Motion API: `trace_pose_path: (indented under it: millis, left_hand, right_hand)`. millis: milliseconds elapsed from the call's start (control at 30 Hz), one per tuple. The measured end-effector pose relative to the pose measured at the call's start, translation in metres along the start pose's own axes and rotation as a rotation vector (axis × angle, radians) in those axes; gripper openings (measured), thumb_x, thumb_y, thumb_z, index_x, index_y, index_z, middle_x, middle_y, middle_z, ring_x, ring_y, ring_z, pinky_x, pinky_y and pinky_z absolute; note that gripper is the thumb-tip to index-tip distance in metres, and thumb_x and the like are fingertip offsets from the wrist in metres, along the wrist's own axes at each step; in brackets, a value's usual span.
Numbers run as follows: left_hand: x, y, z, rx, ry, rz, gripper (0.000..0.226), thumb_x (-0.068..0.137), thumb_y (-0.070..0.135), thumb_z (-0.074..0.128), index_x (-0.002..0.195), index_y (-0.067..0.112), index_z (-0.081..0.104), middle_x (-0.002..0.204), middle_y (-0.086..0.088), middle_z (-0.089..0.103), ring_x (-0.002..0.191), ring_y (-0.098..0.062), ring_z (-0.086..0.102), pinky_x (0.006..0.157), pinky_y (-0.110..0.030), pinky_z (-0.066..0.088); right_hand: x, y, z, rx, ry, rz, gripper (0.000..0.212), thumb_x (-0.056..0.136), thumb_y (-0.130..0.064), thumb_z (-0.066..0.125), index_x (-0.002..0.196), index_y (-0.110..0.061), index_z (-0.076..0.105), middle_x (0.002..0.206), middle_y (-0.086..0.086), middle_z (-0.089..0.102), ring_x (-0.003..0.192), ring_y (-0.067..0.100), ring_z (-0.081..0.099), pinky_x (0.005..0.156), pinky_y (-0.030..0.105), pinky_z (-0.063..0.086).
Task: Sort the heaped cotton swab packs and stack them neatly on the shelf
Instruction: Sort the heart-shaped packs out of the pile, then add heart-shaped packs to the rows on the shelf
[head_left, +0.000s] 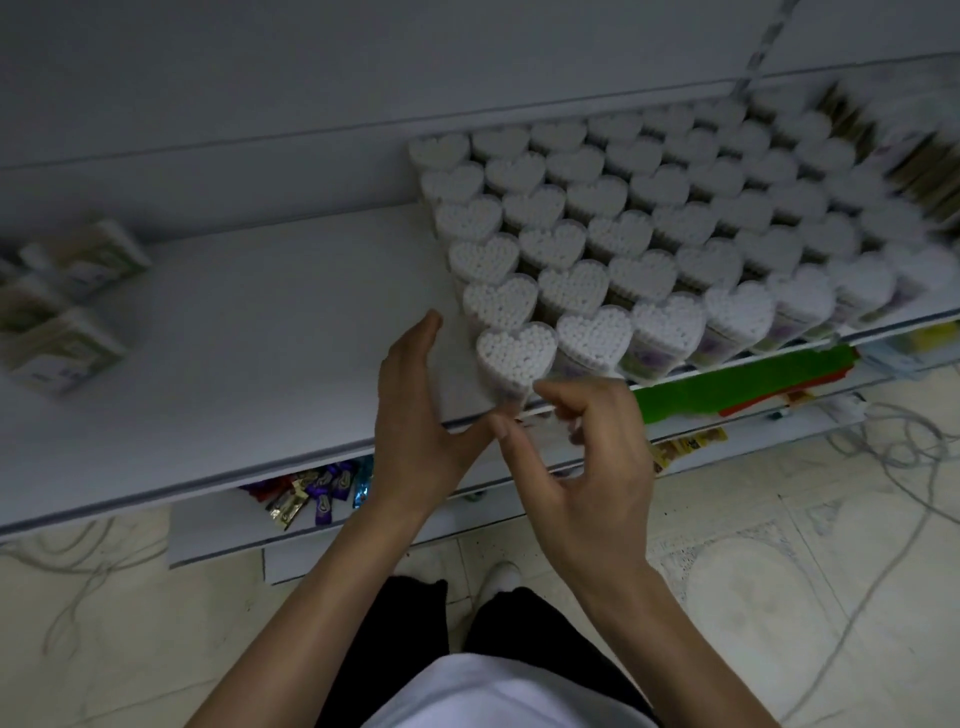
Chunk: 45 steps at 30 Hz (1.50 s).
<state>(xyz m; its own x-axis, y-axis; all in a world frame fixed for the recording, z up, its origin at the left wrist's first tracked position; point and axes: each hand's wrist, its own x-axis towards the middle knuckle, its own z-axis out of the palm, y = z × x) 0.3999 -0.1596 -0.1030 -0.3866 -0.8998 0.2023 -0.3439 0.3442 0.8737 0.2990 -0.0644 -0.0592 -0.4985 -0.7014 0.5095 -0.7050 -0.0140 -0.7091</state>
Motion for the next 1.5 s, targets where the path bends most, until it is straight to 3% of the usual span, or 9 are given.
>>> trace_pose_path:
  millis: [133,400,600,800,900,1000,1167,1400,1500]
  left_hand:
    - [-0.007,-0.006,-0.033,0.08,0.161,-0.031,0.107,0.069,0.062,0.07,0.151,0.018,0.018,0.149,0.011,0.024,0.14,-0.008,0.024,0.112,-0.01,0.018]
    - [-0.03,-0.054,-0.147,0.152,0.506,-0.222,0.096,0.073,0.042,0.072,0.149,0.021,0.017,0.151,0.002,0.026,0.14,-0.011,0.025,0.117,-0.041,0.026]
    - [-0.055,-0.092,-0.243,0.234,0.612,-0.245,0.088,0.079,0.035,0.069,0.15,0.014,0.022,0.15,0.006,0.028,0.139,-0.017,0.03,0.113,-0.05,0.03]
    - [-0.055,-0.118,-0.289,0.247,0.505,-0.209,0.092,0.073,0.042,0.072,0.148,0.015,0.025,0.146,0.008,0.032,0.135,-0.02,0.036,0.11,-0.048,0.035]
    - [-0.044,-0.124,-0.291,0.178,0.391,-0.2,0.098,0.07,0.051,0.076,0.149,0.023,0.024,0.141,0.014,0.034,0.131,-0.01,0.039,0.108,-0.033,0.037]
    - [-0.024,-0.122,-0.28,0.068,0.217,-0.191,0.101,0.067,0.057,0.077,0.148,0.03,0.022,0.146,0.016,0.036,0.132,-0.002,0.037,0.106,-0.02,0.032]
    - [0.018,-0.102,-0.232,-0.067,-0.085,-0.018,0.057,0.071,0.031,0.081,0.119,0.032,0.051,0.119,0.015,0.057,0.105,0.011,0.053,0.097,-0.02,0.044]
    - [0.059,-0.1,-0.179,0.027,-0.408,0.016,0.058,0.084,0.024,0.073,0.134,0.016,0.046,0.121,0.002,0.06,0.11,-0.014,0.059,0.088,-0.009,0.038]
    - [0.078,-0.097,-0.16,0.038,-0.478,0.043,0.061,0.088,0.02,0.068,0.141,0.018,0.039,0.132,-0.003,0.055,0.119,-0.017,0.053,0.094,-0.013,0.035]
  right_hand:
    - [0.014,-0.02,0.027,0.024,-0.153,-0.173,0.047,0.085,-0.035,0.068,0.118,-0.003,0.058,0.123,0.014,0.057,0.118,0.022,0.05,0.1,0.029,0.039]
    - [0.016,-0.087,0.123,0.181,-0.727,-0.07,0.087,0.08,-0.066,0.054,0.144,-0.045,-0.002,0.158,-0.011,0.008,0.144,0.002,0.007,0.117,0.028,0.011]
    - [0.027,-0.136,0.241,0.138,-0.85,0.012,0.093,0.083,-0.053,0.064,0.152,-0.028,0.007,0.157,0.002,0.018,0.142,0.018,0.023,0.112,0.044,0.029]
    - [0.023,-0.161,0.314,0.067,-0.764,0.033,0.092,0.069,-0.052,0.077,0.143,-0.022,0.032,0.137,0.001,0.044,0.118,0.017,0.048,0.096,0.037,0.046]
    - [0.027,-0.156,0.296,0.448,-0.742,0.357,0.063,0.079,-0.03,0.075,0.131,-0.021,0.041,0.115,-0.007,0.053,0.095,0.003,0.055,0.08,0.016,0.05]
    - [0.031,-0.143,0.265,0.742,-0.722,0.647,0.032,0.085,-0.036,0.061,0.11,-0.018,0.057,0.102,0.0,0.064,0.09,0.017,0.061,0.076,0.029,0.052]
    - [0.033,-0.133,0.23,0.742,-0.55,0.823,0.022,0.1,-0.027,0.041,0.116,-0.024,0.056,0.115,-0.005,0.06,0.088,0.007,0.06,0.077,0.012,0.05]
    - [0.019,-0.097,0.175,-0.255,-0.224,-0.218,0.034,0.095,-0.029,0.049,0.12,-0.01,0.064,0.125,0.008,0.061,0.118,0.021,0.051,0.1,0.028,0.037]
    - [0.017,-0.086,0.164,-0.494,-0.284,-0.354,0.04,0.092,-0.028,0.048,0.125,-0.008,0.06,0.131,0.01,0.058,0.127,0.025,0.048,0.106,0.036,0.032]
